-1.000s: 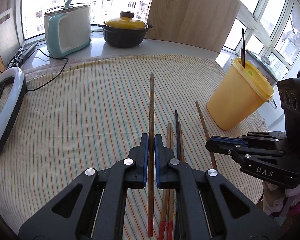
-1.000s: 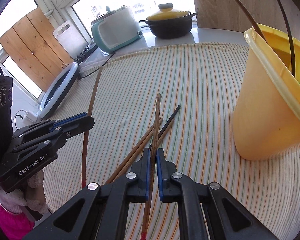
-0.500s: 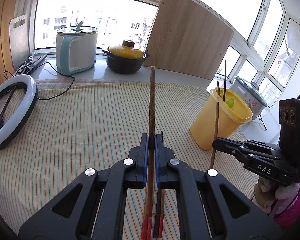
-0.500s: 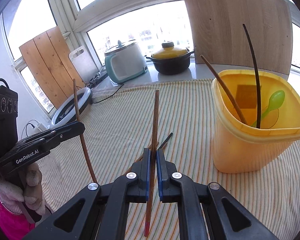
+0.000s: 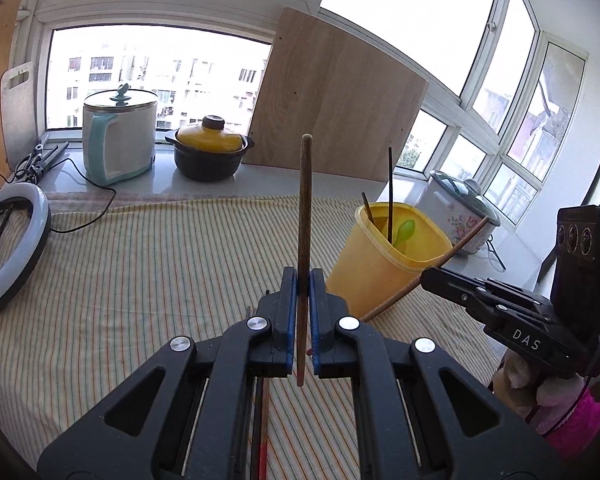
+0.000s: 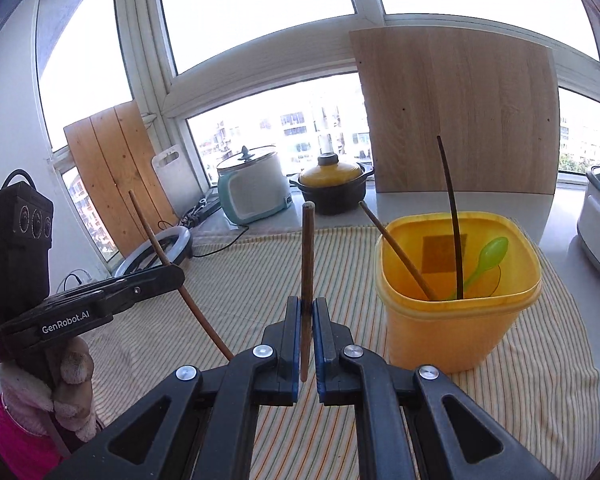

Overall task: Organize utensils
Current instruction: 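Lift both wooden chopsticks upright and carry them over the yellow container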

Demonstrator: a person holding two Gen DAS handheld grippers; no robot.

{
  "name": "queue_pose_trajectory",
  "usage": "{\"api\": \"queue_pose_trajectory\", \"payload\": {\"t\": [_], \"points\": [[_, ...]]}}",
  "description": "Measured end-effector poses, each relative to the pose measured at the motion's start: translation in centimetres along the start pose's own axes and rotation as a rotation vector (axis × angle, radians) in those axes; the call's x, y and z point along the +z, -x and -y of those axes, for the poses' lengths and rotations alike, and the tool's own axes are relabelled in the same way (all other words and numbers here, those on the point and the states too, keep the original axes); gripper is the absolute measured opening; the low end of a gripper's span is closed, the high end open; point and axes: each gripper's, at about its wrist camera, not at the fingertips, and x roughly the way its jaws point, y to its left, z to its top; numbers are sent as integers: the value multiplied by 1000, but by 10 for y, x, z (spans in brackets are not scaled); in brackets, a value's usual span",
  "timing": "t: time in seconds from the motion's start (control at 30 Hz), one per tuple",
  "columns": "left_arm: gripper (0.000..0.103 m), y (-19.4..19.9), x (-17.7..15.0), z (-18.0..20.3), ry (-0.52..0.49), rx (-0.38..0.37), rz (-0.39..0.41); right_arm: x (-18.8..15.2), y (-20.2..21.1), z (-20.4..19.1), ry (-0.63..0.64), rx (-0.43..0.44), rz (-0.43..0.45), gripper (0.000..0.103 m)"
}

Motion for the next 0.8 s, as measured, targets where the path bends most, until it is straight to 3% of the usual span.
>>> {"api": "queue_pose_trajectory", "payload": {"t": [0.8], "points": [[4,9,40,53,-62,-96,89,40,82,43,-69,-9,190,3]]}}
